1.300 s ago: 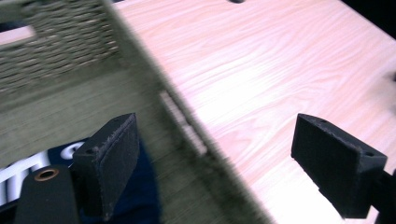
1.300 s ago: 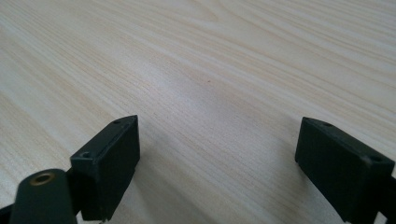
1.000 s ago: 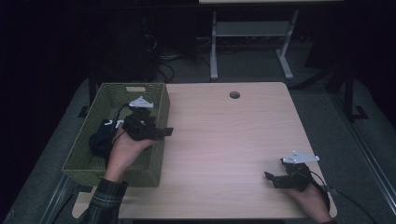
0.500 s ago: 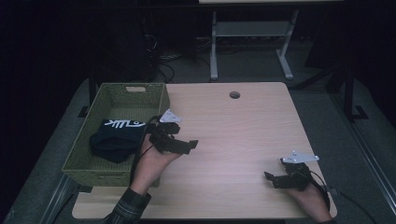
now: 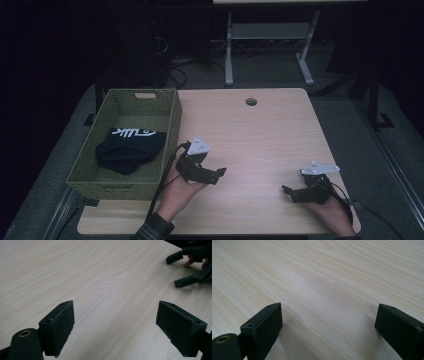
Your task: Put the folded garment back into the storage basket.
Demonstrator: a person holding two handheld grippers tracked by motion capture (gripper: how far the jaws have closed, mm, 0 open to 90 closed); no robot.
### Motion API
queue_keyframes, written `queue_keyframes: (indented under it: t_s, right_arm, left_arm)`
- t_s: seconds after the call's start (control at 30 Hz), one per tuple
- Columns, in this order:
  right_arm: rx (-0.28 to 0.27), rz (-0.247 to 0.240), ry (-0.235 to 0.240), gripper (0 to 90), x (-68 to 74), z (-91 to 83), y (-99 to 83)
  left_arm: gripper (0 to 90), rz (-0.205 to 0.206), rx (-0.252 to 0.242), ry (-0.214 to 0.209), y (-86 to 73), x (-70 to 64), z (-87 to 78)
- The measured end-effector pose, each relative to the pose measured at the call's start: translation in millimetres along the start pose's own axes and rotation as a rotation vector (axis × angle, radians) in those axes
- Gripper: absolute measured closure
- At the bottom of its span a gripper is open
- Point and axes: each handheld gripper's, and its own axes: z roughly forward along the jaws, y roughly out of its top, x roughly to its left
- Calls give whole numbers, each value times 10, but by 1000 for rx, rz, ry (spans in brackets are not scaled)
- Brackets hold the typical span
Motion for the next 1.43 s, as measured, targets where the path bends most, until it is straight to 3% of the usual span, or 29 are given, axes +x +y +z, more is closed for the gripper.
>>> queue_keyframes:
  t_s: [0.07, 0.37, 0.47, 0.5, 0.7, 0.9, 1.43]
  right_arm:
    - [1, 2, -1, 54, -1, 7, 4]
    - [8, 0, 4, 35, -1, 20, 16]
    - [8, -4, 5, 33, -3, 25, 17]
    - [7, -3, 5, 33, -3, 24, 18]
    - [8, -4, 5, 33, -3, 24, 18]
    - [8, -5, 5, 33, -3, 24, 17]
    - [8, -5, 5, 33, -4, 24, 17]
  left_arm:
    - [149, 26, -9, 8, -75, -25, 44]
    - [140, 57, -82, -17, -380, -38, 162]
    - [140, 83, -56, -16, -445, -62, 209]
    - [140, 69, -59, -23, -465, -82, 228]
    - [140, 99, 7, -9, -542, -105, 333]
    - [136, 54, 81, -6, -630, -44, 475]
    - [128, 64, 82, 3, -633, -61, 506]
